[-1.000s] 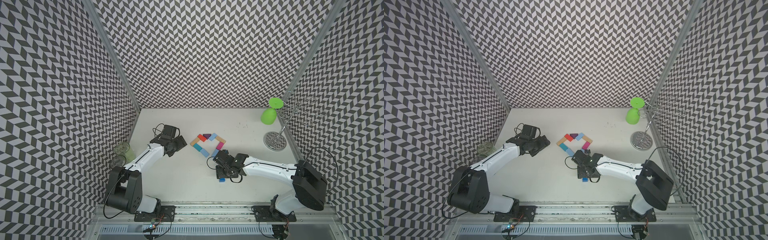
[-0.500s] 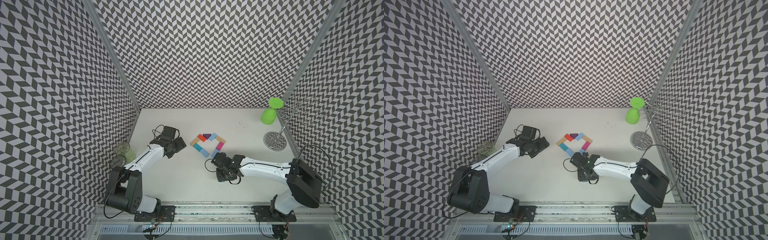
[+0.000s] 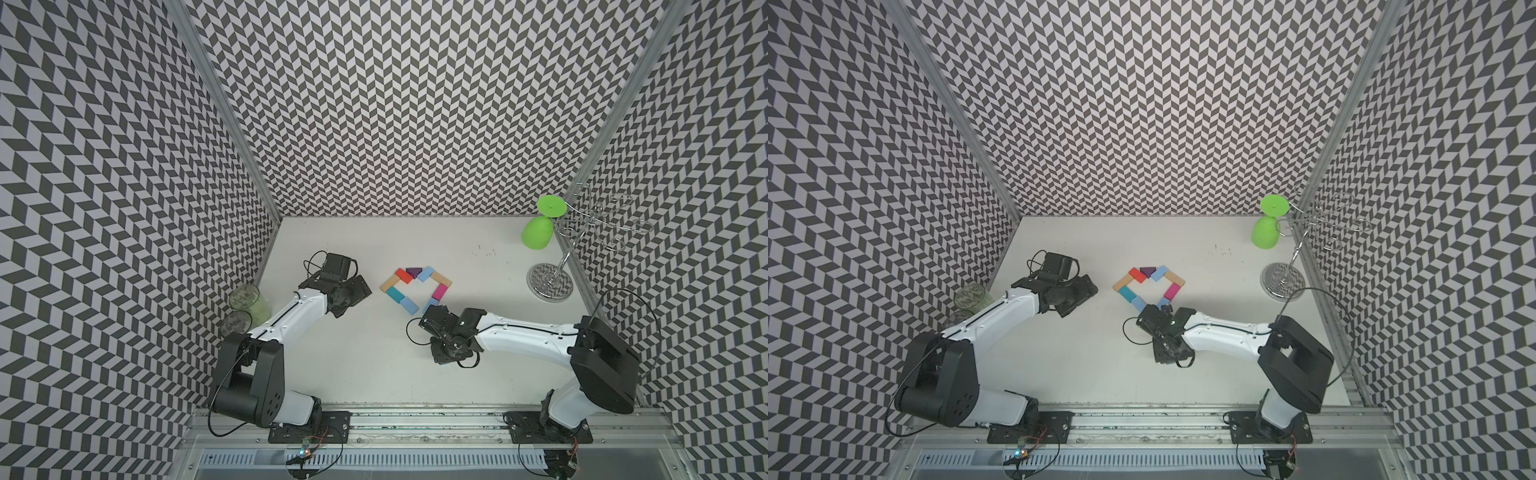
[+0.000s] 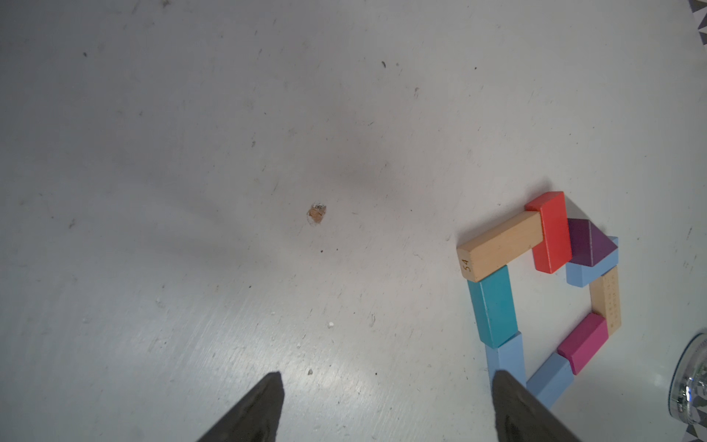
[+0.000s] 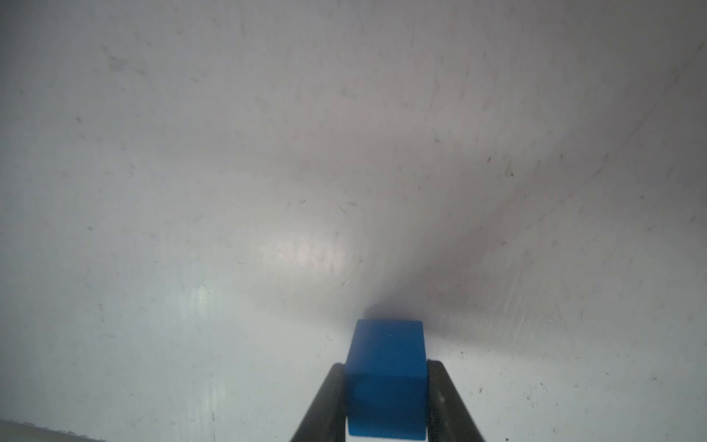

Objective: Assemble a heart with building blocks
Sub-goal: Pick up the building block from the center of the board, then assemble the building block at the center of the board.

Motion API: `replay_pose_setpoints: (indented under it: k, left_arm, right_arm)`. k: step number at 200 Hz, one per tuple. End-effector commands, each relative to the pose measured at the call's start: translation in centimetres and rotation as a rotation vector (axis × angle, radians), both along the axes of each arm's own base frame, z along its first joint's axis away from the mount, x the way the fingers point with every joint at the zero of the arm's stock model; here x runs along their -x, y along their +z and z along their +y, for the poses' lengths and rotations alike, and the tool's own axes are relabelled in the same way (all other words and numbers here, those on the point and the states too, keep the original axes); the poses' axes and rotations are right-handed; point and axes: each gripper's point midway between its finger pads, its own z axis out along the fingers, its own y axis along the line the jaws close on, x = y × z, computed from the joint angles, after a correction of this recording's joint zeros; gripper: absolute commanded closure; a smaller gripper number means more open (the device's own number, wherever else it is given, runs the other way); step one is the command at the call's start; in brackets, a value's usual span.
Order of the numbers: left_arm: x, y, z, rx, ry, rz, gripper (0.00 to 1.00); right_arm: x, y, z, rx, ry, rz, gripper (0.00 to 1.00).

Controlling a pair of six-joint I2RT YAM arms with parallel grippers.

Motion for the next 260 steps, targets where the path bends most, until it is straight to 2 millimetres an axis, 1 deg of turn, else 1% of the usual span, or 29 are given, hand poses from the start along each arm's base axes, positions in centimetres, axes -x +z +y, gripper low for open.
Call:
replay_pose_setpoints:
  k: [1, 37, 70, 91, 103, 159, 220, 260]
  left_arm:
    - [0.0, 0.4, 0.5, -0.008, 0.002, -0.03, 0.13]
    - [0.1, 0.5, 0.9, -0.006, 0.011, -0.034, 0.13]
    - [0.2, 0.6, 1.4, -0.006, 0.021, -0.039, 0.13]
    - [0.3, 0.6, 1.5, -0.003, 0.025, -0.038, 0.13]
    - [0.2, 0.7, 1.6, -0.003, 0.026, -0.042, 0.13]
    - [0.2, 0.5, 2.1, -0.001, 0.033, -0.04, 0.13]
    - [0.0, 0.4, 2.2, 0.0, 0.039, -0.038, 0.13]
    - [-0.1, 0.3, 2.3, 0.002, 0.042, -0.035, 0.13]
  right_arm:
    - [-2.3, 1.7, 2.2, 0.014, 0.127, -0.091, 0.69]
    - [-4.7, 2.2, 5.2, 0.044, 0.255, -0.138, 0.7]
    - [-6.9, 2.2, 6.9, 0.107, 0.315, -0.172, 0.7]
    - [-8.0, 2.2, 7.4, 0.121, 0.334, -0.184, 0.7]
    - [-8.6, 2.1, 7.4, 0.12, 0.35, -0.185, 0.7]
    - [-11.4, 1.8, 6.3, 0.121, 0.392, -0.208, 0.71]
    - [-11.8, 0.4, 6.4, 0.112, 0.443, -0.193, 0.72]
    - [-12.0, 0.0, 6.3, 0.113, 0.451, -0.191, 0.73]
